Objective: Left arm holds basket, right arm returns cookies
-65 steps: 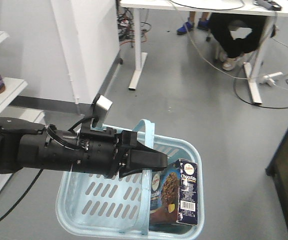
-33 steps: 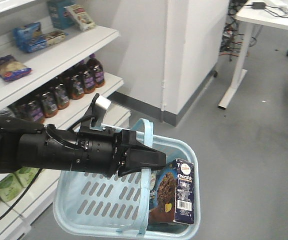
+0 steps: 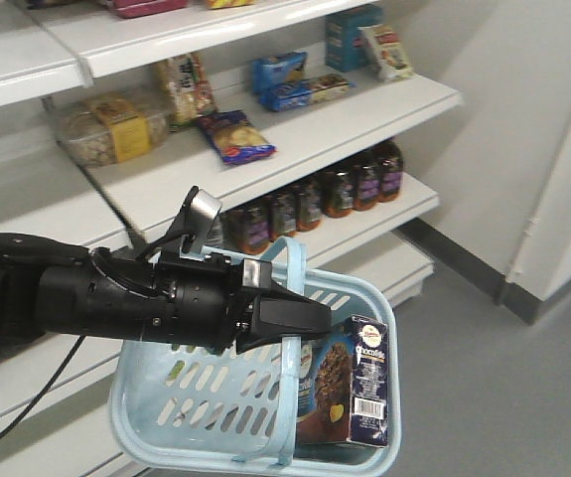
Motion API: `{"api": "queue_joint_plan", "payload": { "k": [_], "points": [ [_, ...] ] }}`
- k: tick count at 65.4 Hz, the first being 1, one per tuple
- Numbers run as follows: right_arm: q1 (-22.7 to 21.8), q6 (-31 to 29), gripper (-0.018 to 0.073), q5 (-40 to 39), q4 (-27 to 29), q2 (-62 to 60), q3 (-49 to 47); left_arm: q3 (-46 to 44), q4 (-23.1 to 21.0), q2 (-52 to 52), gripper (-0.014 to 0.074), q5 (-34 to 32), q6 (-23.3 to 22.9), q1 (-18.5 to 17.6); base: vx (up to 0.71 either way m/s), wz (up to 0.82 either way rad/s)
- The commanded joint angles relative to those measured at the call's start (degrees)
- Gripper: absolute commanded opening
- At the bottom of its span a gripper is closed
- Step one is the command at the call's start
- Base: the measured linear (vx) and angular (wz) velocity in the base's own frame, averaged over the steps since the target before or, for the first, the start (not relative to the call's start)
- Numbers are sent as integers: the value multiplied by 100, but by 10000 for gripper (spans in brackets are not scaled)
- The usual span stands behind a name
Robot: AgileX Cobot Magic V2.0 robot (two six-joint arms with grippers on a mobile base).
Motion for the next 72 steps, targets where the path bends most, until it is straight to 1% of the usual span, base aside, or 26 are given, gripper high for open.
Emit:
{"api": "queue_joint_plan", "payload": {
  "k": [1,18,34,55,72],
  "points": [
    [-46,-36,-6,-436,-31,-75,96,-185,-674,-247,-3,377,23,-32,22,78],
    [-46,-36,-6,-436,-31,-75,96,-185,-674,-247,-3,377,23,-32,21,79],
    [-46,-36,-6,-436,-31,-75,96,-185,-674,-247,-3,377,23,-32,18,63],
    [-46,-36,-6,-436,-31,-75,96,-185,-674,-247,-3,377,23,-32,14,48],
    [-46,-36,-6,-436,-31,-75,96,-185,-674,-247,-3,377,23,-32,11,32]
  ]
}}
